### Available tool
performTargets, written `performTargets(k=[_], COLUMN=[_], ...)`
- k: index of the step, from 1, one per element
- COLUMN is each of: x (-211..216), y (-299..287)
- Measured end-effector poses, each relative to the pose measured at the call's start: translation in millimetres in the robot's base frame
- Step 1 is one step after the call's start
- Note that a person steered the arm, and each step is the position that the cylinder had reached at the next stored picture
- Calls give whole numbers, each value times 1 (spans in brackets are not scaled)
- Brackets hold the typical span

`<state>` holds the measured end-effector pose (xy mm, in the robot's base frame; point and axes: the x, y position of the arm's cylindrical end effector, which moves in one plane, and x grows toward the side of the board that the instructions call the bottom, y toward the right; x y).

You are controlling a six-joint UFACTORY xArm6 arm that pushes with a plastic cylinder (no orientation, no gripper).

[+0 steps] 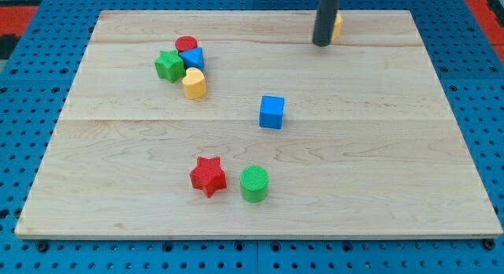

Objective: Separate yellow heart from the blue triangle

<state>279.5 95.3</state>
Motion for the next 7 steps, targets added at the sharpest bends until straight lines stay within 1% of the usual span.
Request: performTargets(k=[2,3,4,5,6,7], x=[138,140,103,70,68,54], y=[-118,-194,-214,-213,-199,-199])
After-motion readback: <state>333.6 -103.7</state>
